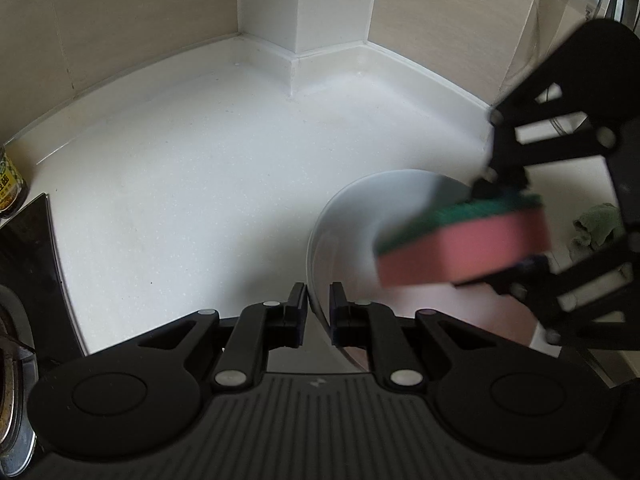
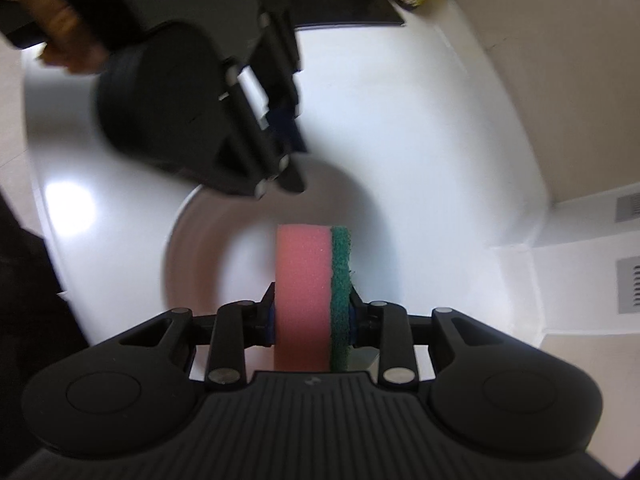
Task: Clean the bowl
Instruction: 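Rub the sponge around the bowl interior while the left gripper holds the rim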
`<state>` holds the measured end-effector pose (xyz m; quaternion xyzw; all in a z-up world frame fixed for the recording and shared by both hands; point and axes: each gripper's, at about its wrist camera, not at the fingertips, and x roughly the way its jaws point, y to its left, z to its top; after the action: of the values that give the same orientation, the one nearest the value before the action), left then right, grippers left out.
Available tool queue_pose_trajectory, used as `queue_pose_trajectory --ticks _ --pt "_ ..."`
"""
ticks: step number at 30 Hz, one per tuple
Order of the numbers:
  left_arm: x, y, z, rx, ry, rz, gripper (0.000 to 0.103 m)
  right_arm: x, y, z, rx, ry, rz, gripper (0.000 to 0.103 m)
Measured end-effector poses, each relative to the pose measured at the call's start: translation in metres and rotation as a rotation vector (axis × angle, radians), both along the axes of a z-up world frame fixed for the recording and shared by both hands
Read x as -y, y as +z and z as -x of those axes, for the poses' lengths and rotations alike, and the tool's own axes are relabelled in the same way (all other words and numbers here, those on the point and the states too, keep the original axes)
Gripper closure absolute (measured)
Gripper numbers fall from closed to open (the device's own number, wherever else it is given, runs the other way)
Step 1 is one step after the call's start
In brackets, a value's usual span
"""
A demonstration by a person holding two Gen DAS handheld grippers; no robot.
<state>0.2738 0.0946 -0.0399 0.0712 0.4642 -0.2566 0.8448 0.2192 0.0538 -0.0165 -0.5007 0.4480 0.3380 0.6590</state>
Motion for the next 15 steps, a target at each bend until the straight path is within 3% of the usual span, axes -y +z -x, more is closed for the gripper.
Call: queue_pose_trajectory --ticks 5,10,15 --pt "-0.002 0.000 0.000 -0.005 -0.002 0.006 0.092 -0.008 -0.001 0.010 -0.023 0.051 -0.032 0.076" --pt "-0.006 0.000 -0.002 -0.016 0.007 0.027 0.092 0.006 0.015 0.022 -0.154 0.085 -0.031 0.076" --pt "-0.006 0.000 -0.004 -0.014 -0.003 0.030 0.092 0.010 0.003 0.011 -0.047 0.051 0.008 0.077"
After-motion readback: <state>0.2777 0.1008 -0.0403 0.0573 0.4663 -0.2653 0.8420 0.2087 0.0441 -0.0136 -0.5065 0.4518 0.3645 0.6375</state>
